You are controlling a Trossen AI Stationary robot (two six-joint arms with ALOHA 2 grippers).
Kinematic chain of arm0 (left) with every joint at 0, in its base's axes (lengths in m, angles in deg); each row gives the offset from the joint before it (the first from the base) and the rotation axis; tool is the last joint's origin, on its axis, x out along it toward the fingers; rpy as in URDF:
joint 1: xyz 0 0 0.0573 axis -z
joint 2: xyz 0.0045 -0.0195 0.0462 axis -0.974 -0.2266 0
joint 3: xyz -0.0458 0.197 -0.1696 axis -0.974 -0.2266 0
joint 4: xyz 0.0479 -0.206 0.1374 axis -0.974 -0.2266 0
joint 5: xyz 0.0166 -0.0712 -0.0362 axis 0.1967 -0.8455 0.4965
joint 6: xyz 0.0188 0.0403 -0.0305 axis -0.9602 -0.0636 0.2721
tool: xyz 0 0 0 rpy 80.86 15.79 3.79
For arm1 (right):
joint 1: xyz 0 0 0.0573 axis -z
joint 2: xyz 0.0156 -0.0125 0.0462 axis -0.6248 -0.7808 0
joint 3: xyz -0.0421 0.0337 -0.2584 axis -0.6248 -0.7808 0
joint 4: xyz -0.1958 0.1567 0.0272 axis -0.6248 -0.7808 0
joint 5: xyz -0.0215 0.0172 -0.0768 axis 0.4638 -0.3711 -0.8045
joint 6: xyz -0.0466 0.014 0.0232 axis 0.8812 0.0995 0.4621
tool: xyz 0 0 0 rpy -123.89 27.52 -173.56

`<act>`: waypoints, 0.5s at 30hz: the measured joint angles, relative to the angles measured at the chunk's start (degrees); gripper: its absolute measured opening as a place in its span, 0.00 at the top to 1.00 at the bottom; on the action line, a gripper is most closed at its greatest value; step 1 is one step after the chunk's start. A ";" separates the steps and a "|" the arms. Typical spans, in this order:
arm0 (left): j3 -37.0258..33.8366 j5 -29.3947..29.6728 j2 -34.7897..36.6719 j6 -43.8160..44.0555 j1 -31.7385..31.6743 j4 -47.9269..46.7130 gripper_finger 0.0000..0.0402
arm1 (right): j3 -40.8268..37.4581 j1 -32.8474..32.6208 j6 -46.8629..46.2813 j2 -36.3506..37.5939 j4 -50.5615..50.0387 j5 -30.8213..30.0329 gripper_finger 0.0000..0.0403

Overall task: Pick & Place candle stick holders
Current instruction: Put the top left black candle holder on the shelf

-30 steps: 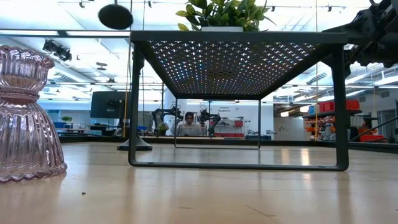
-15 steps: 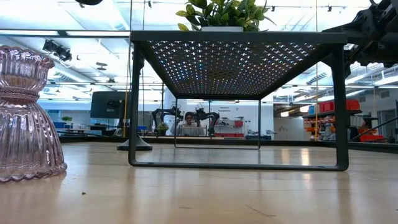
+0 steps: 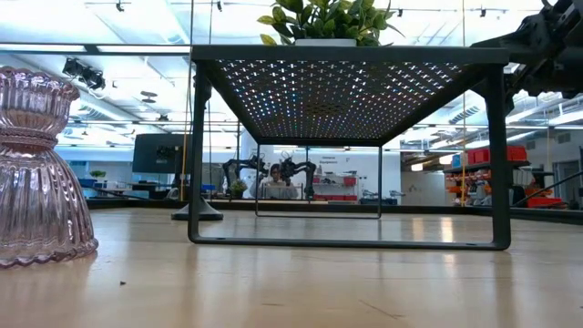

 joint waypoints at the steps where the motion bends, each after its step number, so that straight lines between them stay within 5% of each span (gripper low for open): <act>1: 0.00 2.13 -0.96 -0.27 1.86 1.33 0.97 | 0.00 0.01 0.00 0.00 0.01 0.00 0.43; 15: 0.00 27.40 -15.30 -3.69 13.61 18.18 0.97 | 0.00 0.01 0.00 0.00 0.76 0.11 0.43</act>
